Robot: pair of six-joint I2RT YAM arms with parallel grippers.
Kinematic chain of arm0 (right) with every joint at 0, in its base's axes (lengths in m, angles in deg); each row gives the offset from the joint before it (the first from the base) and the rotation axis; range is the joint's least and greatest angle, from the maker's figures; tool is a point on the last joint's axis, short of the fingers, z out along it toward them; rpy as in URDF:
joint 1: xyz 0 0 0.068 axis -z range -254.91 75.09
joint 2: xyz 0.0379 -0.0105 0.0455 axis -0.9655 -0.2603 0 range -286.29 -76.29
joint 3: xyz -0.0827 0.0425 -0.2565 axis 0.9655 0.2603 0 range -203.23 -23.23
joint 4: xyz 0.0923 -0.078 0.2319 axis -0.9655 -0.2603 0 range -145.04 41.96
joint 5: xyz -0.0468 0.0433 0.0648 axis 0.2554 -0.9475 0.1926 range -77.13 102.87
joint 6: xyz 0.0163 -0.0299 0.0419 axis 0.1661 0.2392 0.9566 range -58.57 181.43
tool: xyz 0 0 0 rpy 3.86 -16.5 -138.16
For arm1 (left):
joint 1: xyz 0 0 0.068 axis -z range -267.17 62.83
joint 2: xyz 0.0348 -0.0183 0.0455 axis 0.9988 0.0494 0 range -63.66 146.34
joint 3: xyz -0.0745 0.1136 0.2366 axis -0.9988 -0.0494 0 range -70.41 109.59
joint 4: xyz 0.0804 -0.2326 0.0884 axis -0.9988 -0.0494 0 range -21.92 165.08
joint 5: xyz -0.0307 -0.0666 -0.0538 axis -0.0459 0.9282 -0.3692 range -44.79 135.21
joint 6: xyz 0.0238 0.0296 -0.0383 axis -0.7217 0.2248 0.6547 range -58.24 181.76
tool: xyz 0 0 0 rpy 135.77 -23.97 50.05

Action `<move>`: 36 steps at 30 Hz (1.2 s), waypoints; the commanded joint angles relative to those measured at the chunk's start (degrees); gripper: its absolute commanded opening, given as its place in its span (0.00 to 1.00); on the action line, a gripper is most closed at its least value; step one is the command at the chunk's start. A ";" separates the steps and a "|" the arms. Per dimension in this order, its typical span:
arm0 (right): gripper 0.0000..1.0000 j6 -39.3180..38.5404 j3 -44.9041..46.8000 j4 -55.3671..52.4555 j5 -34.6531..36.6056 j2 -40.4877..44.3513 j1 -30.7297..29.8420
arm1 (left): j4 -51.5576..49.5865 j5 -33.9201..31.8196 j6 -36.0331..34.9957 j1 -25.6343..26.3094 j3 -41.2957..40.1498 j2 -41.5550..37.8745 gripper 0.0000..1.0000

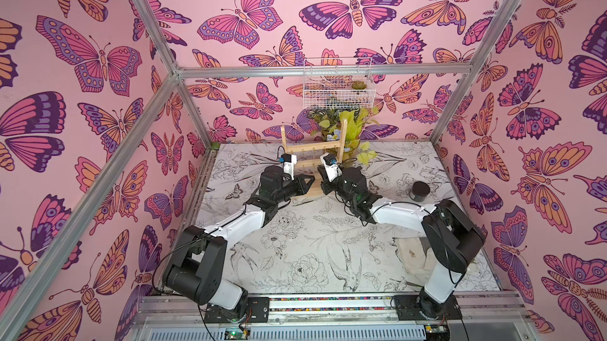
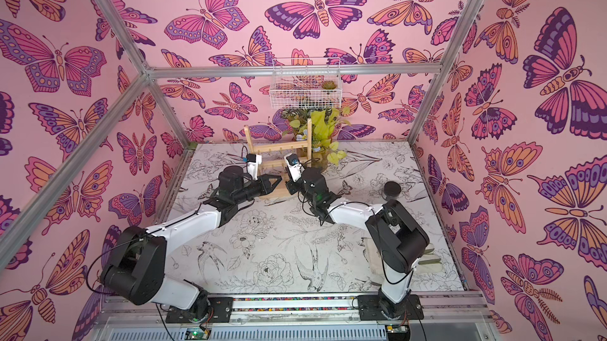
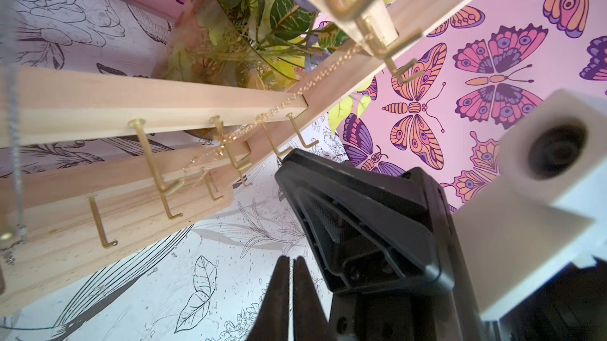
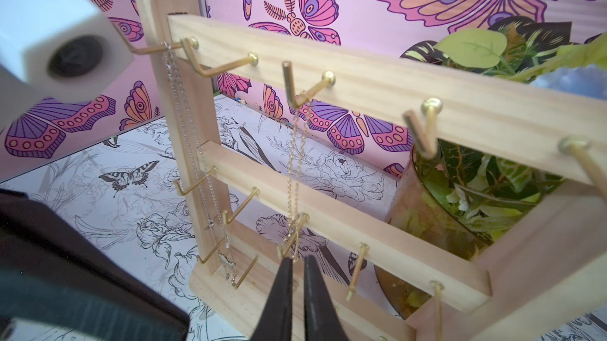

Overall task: Hang the necklace on the jewelry display stand
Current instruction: Hang the necklace on the stand.

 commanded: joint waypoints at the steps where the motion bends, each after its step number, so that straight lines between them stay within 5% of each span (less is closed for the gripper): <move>1: 0.12 0.54 1.03 1.27 0.28 0.94 0.06 | -0.05 -1.74 -0.65 0.46 -1.60 0.05 0.09; 16: 0.20 5.61 0.97 -2.38 -0.51 2.17 0.15 | -8.06 -10.89 -2.21 2.79 -2.77 -8.33 0.20; 36: 0.19 11.15 -8.48 -3.87 -5.94 -1.94 0.08 | -19.60 -20.59 -4.92 2.71 -2.96 -12.01 0.22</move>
